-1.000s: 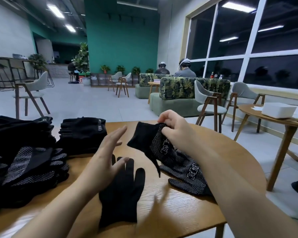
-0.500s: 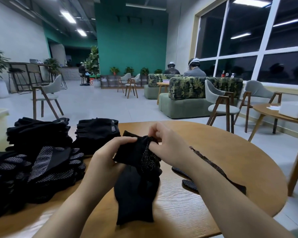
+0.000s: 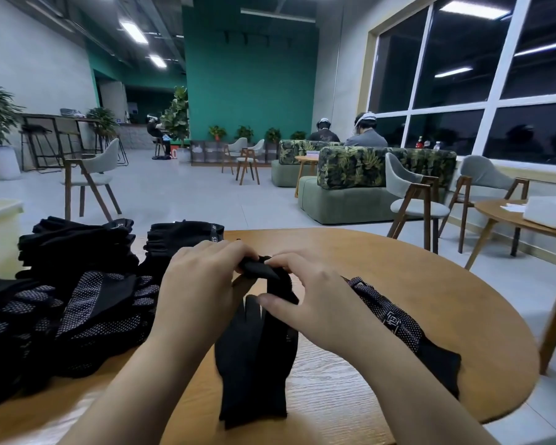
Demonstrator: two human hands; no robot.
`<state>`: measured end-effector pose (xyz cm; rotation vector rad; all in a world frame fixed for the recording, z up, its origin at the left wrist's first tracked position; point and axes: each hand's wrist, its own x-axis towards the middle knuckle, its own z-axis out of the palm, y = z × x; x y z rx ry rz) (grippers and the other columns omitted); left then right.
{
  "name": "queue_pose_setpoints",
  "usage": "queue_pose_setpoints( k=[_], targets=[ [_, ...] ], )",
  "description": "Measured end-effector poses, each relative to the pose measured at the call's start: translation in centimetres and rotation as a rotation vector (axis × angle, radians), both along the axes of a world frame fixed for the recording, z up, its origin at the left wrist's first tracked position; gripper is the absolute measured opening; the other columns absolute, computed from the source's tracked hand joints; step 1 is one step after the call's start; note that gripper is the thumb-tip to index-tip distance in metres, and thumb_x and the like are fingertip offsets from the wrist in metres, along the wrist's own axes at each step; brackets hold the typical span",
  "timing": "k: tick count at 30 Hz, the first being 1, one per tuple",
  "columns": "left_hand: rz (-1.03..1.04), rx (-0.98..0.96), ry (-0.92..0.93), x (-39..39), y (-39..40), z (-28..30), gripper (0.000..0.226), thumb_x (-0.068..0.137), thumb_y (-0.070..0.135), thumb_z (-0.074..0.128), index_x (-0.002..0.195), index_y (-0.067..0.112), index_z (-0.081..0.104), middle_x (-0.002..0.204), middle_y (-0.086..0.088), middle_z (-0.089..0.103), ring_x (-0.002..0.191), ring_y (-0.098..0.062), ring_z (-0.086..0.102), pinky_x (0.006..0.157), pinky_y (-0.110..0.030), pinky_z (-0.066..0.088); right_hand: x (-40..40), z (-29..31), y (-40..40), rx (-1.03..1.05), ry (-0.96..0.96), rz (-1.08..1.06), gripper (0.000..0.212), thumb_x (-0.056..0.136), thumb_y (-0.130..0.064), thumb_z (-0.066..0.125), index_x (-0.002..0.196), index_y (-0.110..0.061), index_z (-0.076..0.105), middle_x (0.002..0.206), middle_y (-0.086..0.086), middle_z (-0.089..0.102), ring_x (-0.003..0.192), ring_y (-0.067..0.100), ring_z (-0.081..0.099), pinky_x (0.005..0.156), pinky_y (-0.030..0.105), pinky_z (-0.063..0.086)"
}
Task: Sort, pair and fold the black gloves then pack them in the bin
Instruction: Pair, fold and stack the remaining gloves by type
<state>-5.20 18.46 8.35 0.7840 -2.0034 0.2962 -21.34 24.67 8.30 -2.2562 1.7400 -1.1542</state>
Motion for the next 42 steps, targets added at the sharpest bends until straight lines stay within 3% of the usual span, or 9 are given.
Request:
queue_pose_setpoints(
  k=[5,9,15,20,24,27,29,36,42],
  targets=[
    [-0.181,0.082,0.144,-0.2,0.2,-0.3,0.022,0.077,0.039,0.059,0.096,0.028,0.063,0.084,0.011,0.053,0.071,-0.008,0.053,0.062,-0.031,0.049,-0.7,-0.4,-0.7,-0.141,-0.055,-0.035,0.014,0.084,-0.011,0.066,0.095,-0.016,0.072,0.100,-0.009,0.064,0.097,0.004,0.054,0.084,0.008,0.037],
    [-0.236,0.396,0.245,0.3,0.3,-0.6,0.044,0.075,0.026,0.077,0.112,0.038,0.057,0.104,0.016,0.046,0.068,-0.011,0.052,0.064,-0.015,0.044,-1.1,-0.2,-0.3,-0.176,-0.095,-0.023,0.023,0.076,-0.008,0.063,0.090,-0.022,0.073,0.086,-0.014,0.065,0.083,0.002,0.057,0.073,0.017,0.044],
    [-0.339,0.645,0.336,0.4,0.2,-1.1,0.023,0.083,0.002,0.065,0.085,0.024,0.072,0.083,0.003,0.065,0.048,-0.013,0.053,0.045,-0.019,0.043,-1.5,0.3,-0.4,-0.193,0.003,-0.138,0.022,0.074,-0.012,0.056,0.087,-0.024,0.069,0.075,-0.024,0.053,0.078,0.000,0.045,0.070,0.009,0.035],
    [-0.401,0.785,0.406,0.1,0.3,-0.7,0.016,0.091,0.002,0.056,0.087,0.016,0.064,0.084,-0.004,0.070,0.063,-0.012,0.067,0.055,-0.020,0.052,-1.2,0.1,-0.1,-0.148,0.051,-0.273,0.016,0.076,-0.013,0.060,0.082,-0.027,0.065,0.073,-0.012,0.063,0.071,0.012,0.056,0.067,0.031,0.045],
    [-0.408,0.768,0.301,0.0,-0.7,-0.9,0.009,0.092,0.011,0.057,0.089,0.019,0.058,0.116,0.016,0.057,0.095,0.000,0.062,0.075,-0.007,0.046,-0.8,-0.1,-0.9,-0.017,-0.280,-0.180,0.019,0.078,-0.002,0.057,0.080,-0.021,0.056,0.066,-0.005,0.065,0.055,0.017,0.065,0.061,0.033,0.054],
    [-0.443,0.713,0.301,0.2,-1.8,-1.5,0.008,0.087,0.013,0.061,0.085,0.020,0.057,0.123,0.013,0.052,0.109,0.001,0.055,0.088,-0.010,0.043,-0.9,-0.7,-2.2,-0.071,-0.386,-0.095,0.031,0.077,0.006,0.059,0.072,-0.020,0.043,0.090,-0.012,0.068,0.080,0.014,0.068,0.074,0.029,0.054],
    [-0.456,0.674,0.265,0.7,-2.4,-2.3,0.011,0.076,0.020,0.062,0.080,0.028,0.055,0.127,0.014,0.049,0.118,-0.002,0.050,0.095,-0.021,0.041,-0.9,-1.5,-2.9,-0.079,-0.371,-0.042,0.036,0.073,0.008,0.061,0.068,-0.021,0.041,0.102,-0.012,0.064,0.097,0.012,0.063,0.085,0.027,0.050],
    [-0.351,0.771,-0.141,2.7,-2.9,-7.8,0.026,0.081,0.002,0.064,0.078,0.023,0.049,0.135,0.012,0.038,0.130,0.005,0.033,0.095,-0.001,0.026,-1.7,-7.2,-3.1,0.200,-0.064,0.068,0.030,0.067,-0.007,0.061,0.064,-0.028,0.040,0.106,-0.012,0.056,0.105,-0.005,0.049,0.088,0.005,0.031],
    [-0.392,0.796,-0.218,3.2,-2.6,-8.4,0.024,0.080,0.013,0.068,0.085,0.028,0.050,0.138,0.017,0.030,0.136,0.013,0.016,0.093,0.003,0.021,-1.7,-7.8,-2.6,0.225,-0.006,0.088,0.027,0.066,-0.021,0.053,0.080,-0.043,0.044,0.105,-0.018,0.056,0.102,0.001,0.050,0.092,0.018,0.038]
  ],
)
